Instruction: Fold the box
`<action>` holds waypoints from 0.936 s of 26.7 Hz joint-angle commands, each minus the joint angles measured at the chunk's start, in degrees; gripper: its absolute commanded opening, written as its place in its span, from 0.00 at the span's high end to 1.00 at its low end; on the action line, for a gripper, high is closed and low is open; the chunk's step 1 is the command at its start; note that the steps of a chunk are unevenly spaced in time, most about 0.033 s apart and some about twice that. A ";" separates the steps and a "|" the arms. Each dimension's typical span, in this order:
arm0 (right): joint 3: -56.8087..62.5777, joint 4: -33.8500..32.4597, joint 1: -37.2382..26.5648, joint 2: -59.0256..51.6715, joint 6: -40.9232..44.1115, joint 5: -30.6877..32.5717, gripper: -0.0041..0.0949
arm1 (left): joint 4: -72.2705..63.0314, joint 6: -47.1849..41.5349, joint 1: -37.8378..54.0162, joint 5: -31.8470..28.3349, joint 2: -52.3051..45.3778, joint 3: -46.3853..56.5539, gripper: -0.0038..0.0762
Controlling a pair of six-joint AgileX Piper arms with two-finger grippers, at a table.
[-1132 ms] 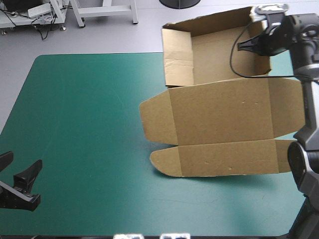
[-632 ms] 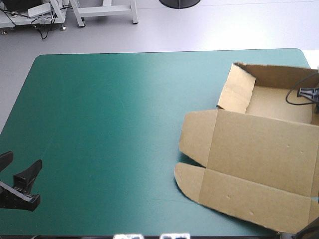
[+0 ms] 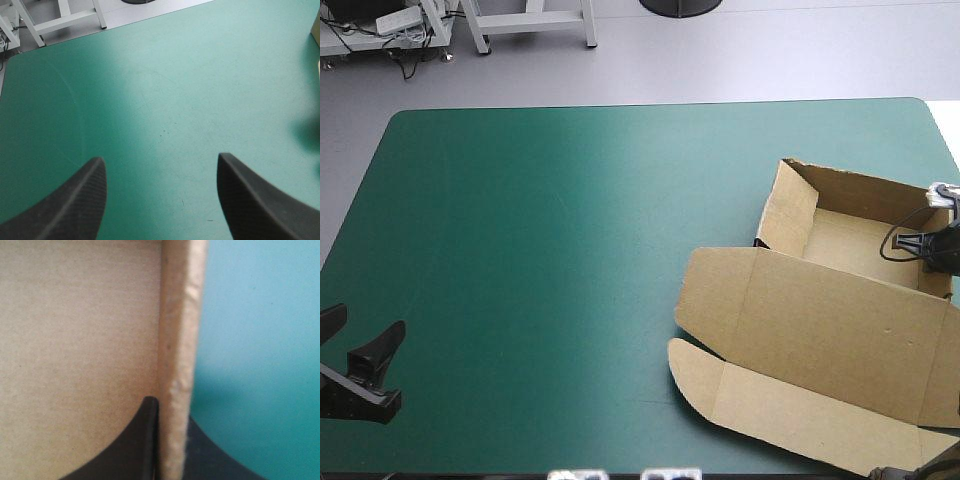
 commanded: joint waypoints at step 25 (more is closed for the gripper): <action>-13.91 -5.68 -0.10 -2.67 -2.72 9.12 0.64 | 1.41 -0.25 -0.31 -0.68 0.78 -1.03 0.39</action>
